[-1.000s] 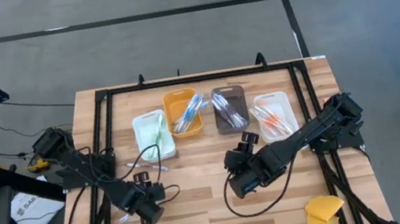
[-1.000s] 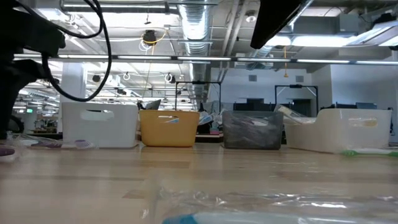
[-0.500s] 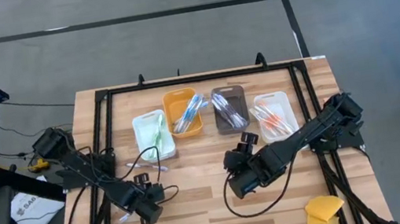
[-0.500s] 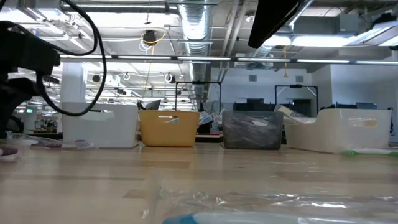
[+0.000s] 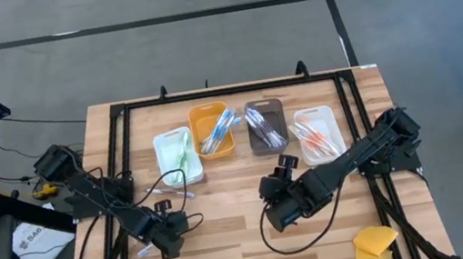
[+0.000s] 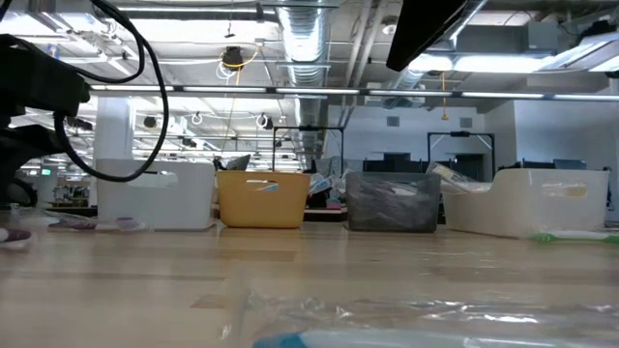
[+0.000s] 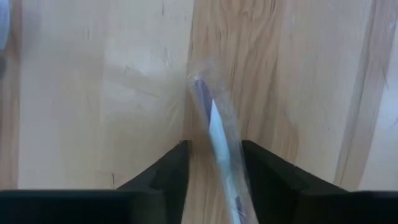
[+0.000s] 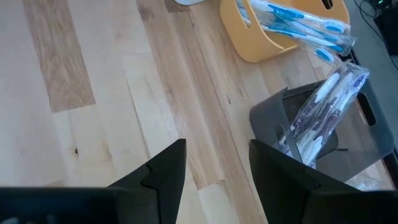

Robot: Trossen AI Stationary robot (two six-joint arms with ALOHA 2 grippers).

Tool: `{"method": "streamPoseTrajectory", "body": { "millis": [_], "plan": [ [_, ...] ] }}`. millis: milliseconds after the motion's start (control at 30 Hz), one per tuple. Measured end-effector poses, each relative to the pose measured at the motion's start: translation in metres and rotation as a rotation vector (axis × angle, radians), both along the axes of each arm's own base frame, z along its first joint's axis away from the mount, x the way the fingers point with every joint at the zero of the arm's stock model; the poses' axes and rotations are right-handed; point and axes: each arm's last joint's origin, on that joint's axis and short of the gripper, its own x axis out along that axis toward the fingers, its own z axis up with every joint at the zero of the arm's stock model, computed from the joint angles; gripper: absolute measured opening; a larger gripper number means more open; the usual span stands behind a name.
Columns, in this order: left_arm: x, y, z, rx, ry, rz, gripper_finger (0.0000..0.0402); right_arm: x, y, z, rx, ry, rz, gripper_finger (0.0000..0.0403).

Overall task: Pick & Place Toothbrushes
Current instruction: Put the bottom purple toothbrush into the black transparent bin

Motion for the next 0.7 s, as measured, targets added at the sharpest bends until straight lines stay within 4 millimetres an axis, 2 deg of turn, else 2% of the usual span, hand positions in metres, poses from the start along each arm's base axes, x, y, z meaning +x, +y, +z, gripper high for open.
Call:
{"method": "streamPoseTrajectory", "body": {
  "millis": [300, 700],
  "plan": [
    [0.0003, 0.0006, -0.0003, 0.020, -0.013, -0.006, 0.0020, 0.0001, -0.0001, 0.0000, 0.000, 0.000, 0.000, 0.0170],
    [-0.0006, 0.0031, 0.0052, 0.043, -0.057, -0.029, 0.0012, 0.0002, -0.0001, 0.0000, -0.011, 0.011, 0.020, 0.0170]
  ]
}}
